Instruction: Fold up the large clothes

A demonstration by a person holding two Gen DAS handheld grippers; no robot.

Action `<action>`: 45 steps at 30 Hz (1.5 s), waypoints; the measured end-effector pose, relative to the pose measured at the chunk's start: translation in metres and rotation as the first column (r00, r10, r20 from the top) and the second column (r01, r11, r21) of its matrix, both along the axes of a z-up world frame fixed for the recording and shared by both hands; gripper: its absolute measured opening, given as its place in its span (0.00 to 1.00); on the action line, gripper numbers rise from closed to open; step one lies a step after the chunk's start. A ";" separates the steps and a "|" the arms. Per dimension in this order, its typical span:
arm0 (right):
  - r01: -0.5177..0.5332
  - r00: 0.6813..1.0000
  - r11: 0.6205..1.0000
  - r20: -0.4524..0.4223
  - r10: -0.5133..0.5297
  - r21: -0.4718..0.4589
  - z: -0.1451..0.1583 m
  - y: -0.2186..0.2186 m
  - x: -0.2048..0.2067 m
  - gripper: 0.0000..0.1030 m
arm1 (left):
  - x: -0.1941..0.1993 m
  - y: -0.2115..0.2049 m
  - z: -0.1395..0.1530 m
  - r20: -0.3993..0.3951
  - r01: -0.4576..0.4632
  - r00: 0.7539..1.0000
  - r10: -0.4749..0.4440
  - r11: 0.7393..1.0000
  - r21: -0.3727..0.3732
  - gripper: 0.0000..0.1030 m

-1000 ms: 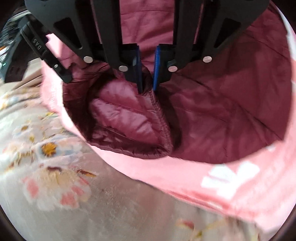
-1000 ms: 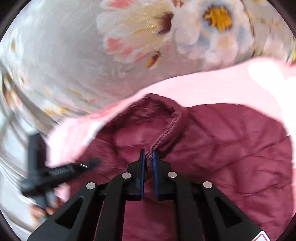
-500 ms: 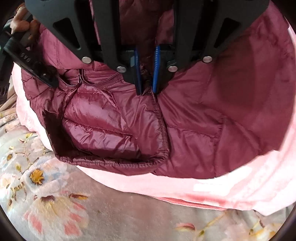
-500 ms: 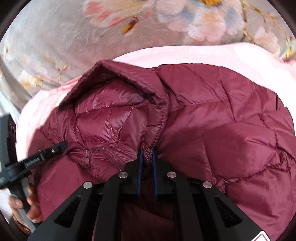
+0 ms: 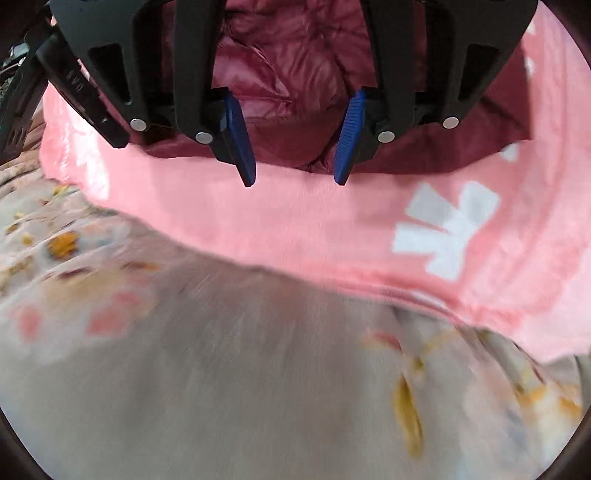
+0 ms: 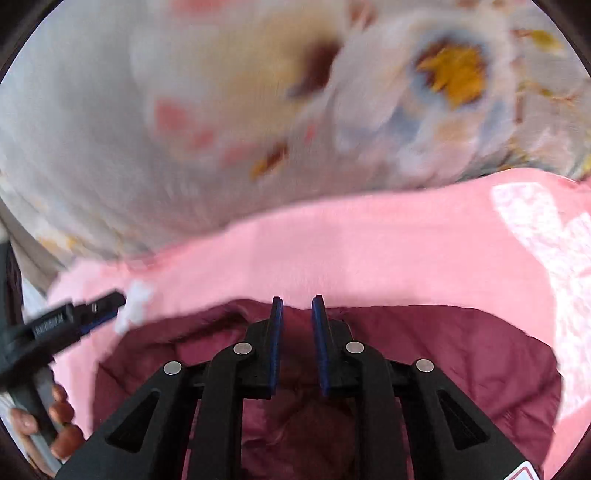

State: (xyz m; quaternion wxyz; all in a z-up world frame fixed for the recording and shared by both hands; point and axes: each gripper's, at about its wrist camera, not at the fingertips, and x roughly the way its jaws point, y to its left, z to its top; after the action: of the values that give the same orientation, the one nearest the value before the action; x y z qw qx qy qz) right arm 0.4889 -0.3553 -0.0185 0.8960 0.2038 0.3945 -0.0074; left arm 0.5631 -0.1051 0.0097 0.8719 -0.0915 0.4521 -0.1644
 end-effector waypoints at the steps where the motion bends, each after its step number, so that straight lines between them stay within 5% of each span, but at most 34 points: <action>1: -0.024 1.000 1.000 -0.021 0.023 -0.013 -0.008 0.005 -0.002 0.16 | 0.001 -0.002 -0.009 -0.026 0.008 1.000 -0.008 1.000 -0.001 0.38; 7: -0.071 0.997 0.984 -0.031 0.066 -0.164 -0.031 0.011 -0.033 0.08 | -0.023 0.005 -0.053 -0.036 0.073 0.997 -0.069 0.991 0.108 0.40; 10: -0.077 0.997 0.981 -0.016 0.075 -0.176 -0.038 0.007 -0.036 0.06 | -0.025 0.016 -0.070 -0.026 0.080 0.997 -0.079 0.995 0.065 0.40; 16: -0.070 0.997 0.978 0.003 0.072 -0.197 -0.044 0.010 -0.037 0.06 | -0.038 0.001 -0.074 0.073 0.070 0.994 -0.084 0.983 0.171 0.41; 24: -0.070 0.997 0.978 0.004 0.072 -0.197 -0.043 0.009 -0.037 0.06 | -0.039 -0.008 -0.074 0.097 0.069 0.991 -0.094 0.970 0.235 0.41; 45: -0.067 0.998 0.979 0.002 0.069 -0.190 -0.041 0.010 -0.037 0.06 | -0.040 -0.011 -0.076 0.111 0.063 0.989 -0.096 0.960 0.271 0.43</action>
State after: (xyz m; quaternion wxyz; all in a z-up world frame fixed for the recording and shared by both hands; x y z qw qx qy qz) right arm 0.4516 -0.3457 -0.0595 0.9128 0.1036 0.3947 -0.0134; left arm 0.5234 -0.1158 -0.0667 0.8950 0.0553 0.4190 -0.1423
